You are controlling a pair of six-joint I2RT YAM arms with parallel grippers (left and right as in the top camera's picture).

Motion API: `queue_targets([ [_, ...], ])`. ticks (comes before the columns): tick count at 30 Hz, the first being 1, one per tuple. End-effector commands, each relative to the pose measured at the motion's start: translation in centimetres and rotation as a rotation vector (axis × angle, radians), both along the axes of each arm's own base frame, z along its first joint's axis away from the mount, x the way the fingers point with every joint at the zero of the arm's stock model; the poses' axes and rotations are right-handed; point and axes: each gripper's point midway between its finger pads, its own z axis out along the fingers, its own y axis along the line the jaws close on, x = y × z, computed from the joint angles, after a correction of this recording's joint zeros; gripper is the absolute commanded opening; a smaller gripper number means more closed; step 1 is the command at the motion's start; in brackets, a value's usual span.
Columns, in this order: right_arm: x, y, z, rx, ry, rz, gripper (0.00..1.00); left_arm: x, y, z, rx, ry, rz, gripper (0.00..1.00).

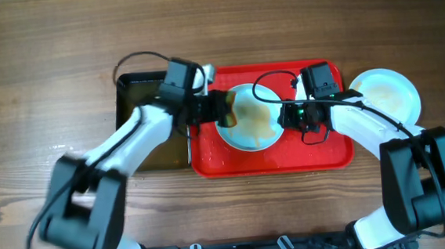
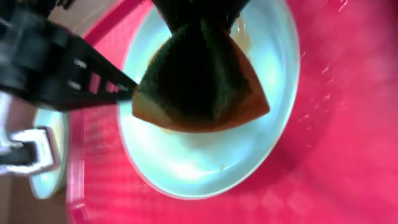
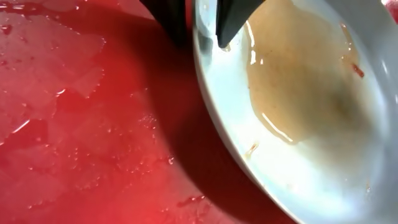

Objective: Clean dirty plates on tray and stack at the side
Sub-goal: 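Scrub the last plate with the sponge, then dip the sponge in the black tray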

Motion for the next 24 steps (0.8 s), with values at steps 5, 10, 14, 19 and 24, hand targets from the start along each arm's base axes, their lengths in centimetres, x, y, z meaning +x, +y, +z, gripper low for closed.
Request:
queue_targets([
  [5,-0.4,-0.3,-0.9,-0.029,0.011,0.006,0.25,0.0,14.3,-0.9,0.466,0.01,0.219,0.04],
  [10,-0.3,-0.3,-0.8,-0.028,0.01,0.003,0.24,-1.0,15.8,-5.5,0.501,0.11,0.213,0.04],
  [14,-0.4,-0.3,-0.8,-0.025,0.014,0.004,0.24,-1.7,15.6,-8.8,0.519,0.18,0.162,0.38],
  [19,-0.4,-0.3,-0.9,-0.026,0.016,0.005,0.24,-0.1,16.8,-9.0,0.582,0.115,0.206,0.51],
  [24,-0.4,-0.3,-0.9,-0.026,0.016,0.004,0.24,-0.4,15.2,-9.5,0.494,0.142,0.175,0.47],
])
